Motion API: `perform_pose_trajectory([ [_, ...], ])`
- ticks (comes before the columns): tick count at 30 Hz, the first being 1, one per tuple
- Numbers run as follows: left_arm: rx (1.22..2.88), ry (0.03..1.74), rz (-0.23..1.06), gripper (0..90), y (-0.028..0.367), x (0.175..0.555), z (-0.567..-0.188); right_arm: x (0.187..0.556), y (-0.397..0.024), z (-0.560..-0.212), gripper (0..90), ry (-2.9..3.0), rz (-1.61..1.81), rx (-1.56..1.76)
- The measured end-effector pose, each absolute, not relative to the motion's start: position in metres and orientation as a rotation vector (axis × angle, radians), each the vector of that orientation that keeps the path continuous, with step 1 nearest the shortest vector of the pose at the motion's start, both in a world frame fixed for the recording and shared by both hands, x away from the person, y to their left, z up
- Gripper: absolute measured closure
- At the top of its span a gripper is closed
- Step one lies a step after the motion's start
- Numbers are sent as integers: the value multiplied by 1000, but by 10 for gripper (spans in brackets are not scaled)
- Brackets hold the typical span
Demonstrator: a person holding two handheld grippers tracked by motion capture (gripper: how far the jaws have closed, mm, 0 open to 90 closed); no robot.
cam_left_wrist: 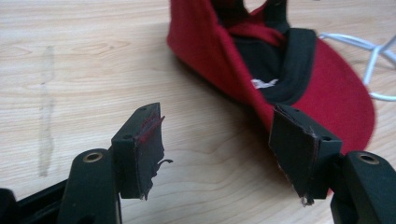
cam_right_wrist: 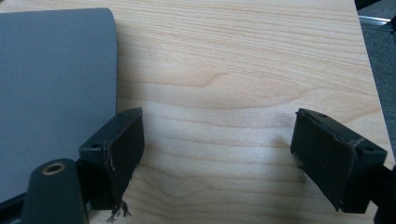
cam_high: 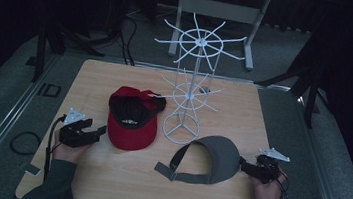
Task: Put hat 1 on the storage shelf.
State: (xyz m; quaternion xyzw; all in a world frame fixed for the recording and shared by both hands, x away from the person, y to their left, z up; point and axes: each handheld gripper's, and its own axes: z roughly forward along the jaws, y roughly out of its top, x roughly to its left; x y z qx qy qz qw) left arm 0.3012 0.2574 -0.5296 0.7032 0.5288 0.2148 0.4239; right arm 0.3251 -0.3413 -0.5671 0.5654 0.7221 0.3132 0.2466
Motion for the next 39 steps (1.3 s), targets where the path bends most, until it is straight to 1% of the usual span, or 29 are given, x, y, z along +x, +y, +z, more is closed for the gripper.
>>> perform_pose_trajectory([
  [8,1794,1297,486,341,249,303,-534,325,-341,-567,173,1969,854,1542],
  [12,1842,1294,438,343,240,308,-541,325,-341,-567,173,1970,854,1541],
  [19,1886,1297,392,368,234,314,-549,325,-341,-567,173,1969,854,1542],
  [22,1924,1285,350,387,228,319,-554,325,-341,-567,173,1969,854,1542],
  [32,1968,1265,315,424,219,324,-560,325,-341,-567,173,1969,853,1541],
  [39,1974,1262,290,424,216,324,-562,325,-341,-567,173,1969,853,1541],
])
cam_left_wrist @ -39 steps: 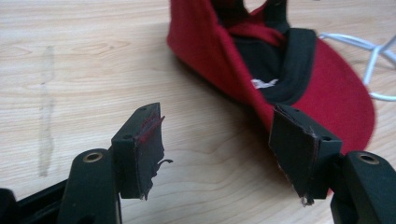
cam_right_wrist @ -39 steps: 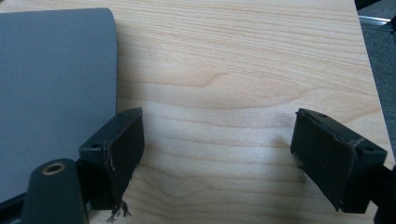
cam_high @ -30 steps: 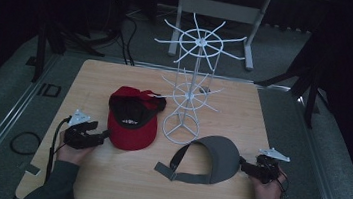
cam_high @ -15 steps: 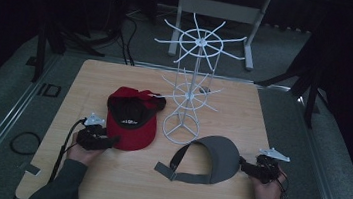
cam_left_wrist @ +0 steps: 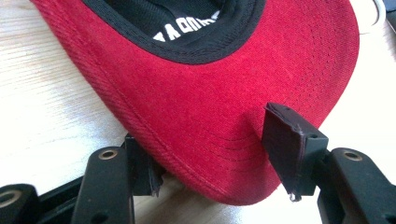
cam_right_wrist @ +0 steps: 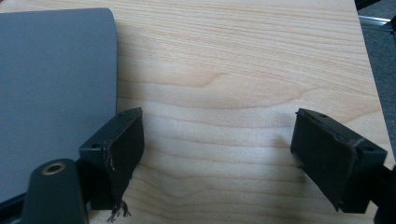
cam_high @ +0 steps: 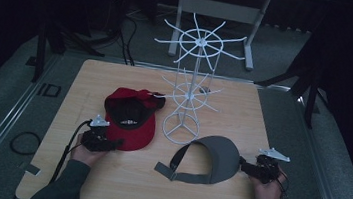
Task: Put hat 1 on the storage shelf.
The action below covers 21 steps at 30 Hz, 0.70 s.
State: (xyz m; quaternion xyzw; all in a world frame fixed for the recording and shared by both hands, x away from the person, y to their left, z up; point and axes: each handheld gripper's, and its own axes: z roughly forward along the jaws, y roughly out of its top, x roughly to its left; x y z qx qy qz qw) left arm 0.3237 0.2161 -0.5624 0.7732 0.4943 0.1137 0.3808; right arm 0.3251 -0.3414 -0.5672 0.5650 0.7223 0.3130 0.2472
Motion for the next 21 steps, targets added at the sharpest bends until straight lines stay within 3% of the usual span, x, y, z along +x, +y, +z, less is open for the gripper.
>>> perform_pose_trajectory([
  [11,1978,1243,253,437,212,323,-564,325,-341,-567,172,1969,853,1541],
  [17,1955,1225,205,527,213,323,-563,325,-341,-567,173,1969,853,1541],
  [21,1921,1229,184,635,216,324,-561,325,-341,-567,172,1969,853,1541],
])
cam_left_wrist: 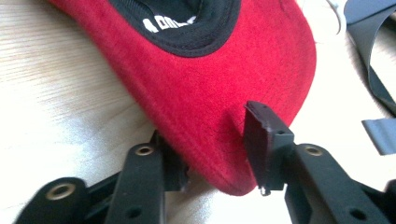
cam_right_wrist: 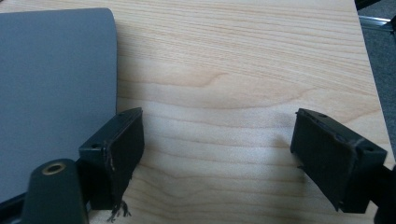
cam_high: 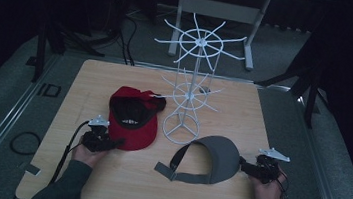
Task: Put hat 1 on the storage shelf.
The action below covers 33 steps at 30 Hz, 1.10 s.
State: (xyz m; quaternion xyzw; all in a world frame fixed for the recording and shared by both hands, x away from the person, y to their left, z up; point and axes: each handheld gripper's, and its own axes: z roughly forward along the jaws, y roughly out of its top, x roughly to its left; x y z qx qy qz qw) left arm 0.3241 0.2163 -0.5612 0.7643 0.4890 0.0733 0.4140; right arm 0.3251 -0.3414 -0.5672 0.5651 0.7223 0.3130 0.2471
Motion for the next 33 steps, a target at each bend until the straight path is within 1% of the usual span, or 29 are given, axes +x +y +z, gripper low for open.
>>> perform_pose_trajectory([
  [2,1905,1232,193,664,218,324,-560,325,-341,-567,172,1969,854,1541],
  [5,1876,1245,209,735,221,324,-557,325,-341,-567,173,1969,854,1541],
  [11,1820,1261,253,820,227,323,-550,325,-341,-567,172,1969,853,1541],
  [13,1772,1258,291,853,229,321,-545,325,-341,-567,173,1969,853,1541],
  [15,1781,1246,316,857,229,320,-544,325,-341,-567,173,1969,854,1541],
  [16,1781,1236,355,858,227,319,-542,325,-341,-567,172,1969,853,1541],
  [17,1781,1236,355,858,227,319,-542,325,-341,-567,172,1970,854,1540],
  [18,1779,1230,401,859,228,318,-539,325,-341,-567,173,1969,853,1541],
  [20,1779,1224,441,859,230,317,-537,325,-341,-567,172,1969,854,1541],
  [33,1732,1218,489,858,239,323,-519,325,-341,-567,172,1970,853,1540],
])
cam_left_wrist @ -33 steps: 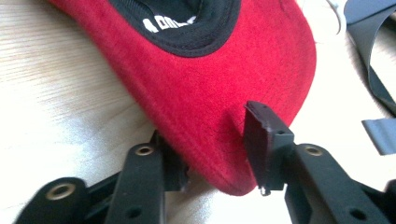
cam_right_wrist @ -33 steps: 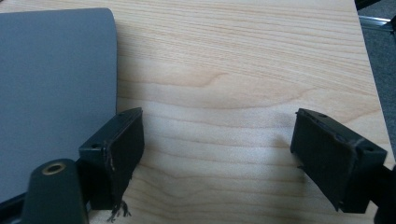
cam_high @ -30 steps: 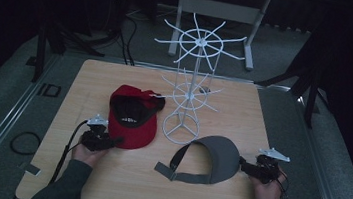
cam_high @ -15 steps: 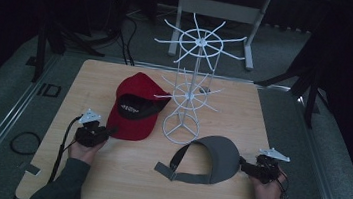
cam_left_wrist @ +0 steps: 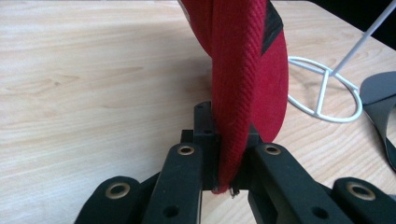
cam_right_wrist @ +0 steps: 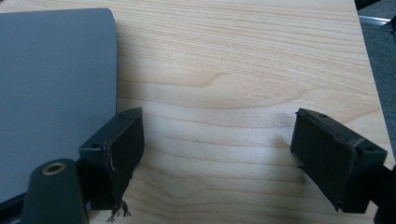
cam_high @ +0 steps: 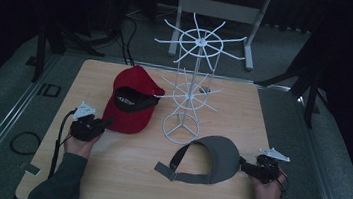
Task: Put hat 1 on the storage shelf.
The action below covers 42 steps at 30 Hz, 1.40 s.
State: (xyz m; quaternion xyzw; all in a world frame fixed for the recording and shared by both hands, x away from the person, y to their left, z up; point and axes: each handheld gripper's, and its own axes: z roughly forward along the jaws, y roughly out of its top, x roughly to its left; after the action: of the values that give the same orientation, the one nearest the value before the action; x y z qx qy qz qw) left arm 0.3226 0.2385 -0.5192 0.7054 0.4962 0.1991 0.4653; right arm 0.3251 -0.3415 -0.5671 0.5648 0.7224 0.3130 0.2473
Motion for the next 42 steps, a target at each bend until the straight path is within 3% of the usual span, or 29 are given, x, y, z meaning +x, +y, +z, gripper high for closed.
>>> perform_pose_trajectory([
  [42,1585,1170,662,858,261,329,-451,325,-341,-567,172,1970,853,1541],
])
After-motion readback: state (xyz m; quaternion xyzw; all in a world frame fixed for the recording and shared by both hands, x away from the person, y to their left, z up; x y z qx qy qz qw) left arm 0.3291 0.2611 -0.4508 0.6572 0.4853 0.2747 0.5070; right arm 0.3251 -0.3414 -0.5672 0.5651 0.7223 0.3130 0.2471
